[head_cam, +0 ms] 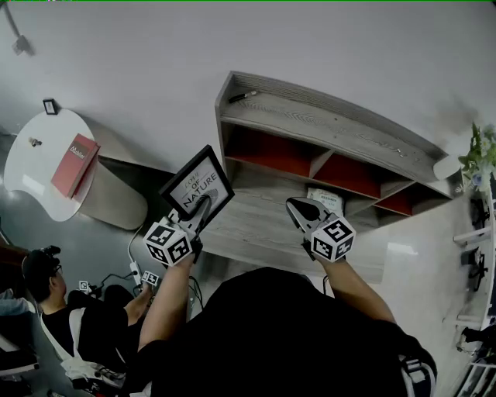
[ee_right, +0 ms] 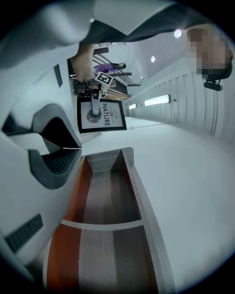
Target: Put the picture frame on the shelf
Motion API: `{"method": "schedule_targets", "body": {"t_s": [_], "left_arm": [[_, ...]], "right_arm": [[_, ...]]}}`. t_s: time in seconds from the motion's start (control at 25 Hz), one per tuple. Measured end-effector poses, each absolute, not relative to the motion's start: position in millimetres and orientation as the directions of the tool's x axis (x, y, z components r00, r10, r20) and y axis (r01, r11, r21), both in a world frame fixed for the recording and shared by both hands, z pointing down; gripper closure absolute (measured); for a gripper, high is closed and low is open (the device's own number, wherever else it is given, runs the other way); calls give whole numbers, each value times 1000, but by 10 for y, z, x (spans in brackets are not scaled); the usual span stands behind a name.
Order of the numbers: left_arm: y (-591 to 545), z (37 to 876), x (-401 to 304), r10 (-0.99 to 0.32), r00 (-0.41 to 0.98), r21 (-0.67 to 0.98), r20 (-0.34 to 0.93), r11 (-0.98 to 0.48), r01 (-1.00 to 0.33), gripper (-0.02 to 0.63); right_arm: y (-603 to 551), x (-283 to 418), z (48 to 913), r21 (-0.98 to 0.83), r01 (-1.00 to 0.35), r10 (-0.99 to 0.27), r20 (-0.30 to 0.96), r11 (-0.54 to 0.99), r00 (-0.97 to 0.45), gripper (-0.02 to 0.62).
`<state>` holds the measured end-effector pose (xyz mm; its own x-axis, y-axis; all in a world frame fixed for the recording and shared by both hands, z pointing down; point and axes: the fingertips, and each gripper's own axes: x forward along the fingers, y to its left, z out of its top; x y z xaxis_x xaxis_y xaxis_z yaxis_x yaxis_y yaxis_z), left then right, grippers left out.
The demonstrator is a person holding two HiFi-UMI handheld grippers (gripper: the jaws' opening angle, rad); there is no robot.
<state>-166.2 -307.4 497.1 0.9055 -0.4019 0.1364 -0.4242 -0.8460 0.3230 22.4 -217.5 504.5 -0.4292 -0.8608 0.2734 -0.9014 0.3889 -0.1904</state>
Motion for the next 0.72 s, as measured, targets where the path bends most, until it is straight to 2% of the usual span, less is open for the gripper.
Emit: {"method": "schedule_targets", "body": {"t_s": [0.72], "left_arm": [[-3152, 5135, -1256, -457, 874, 322, 167, -812, -486, 578]], "right_arm": [[-2173, 523, 5092, -191, -872, -821, 296, 450, -488, 580]]}}
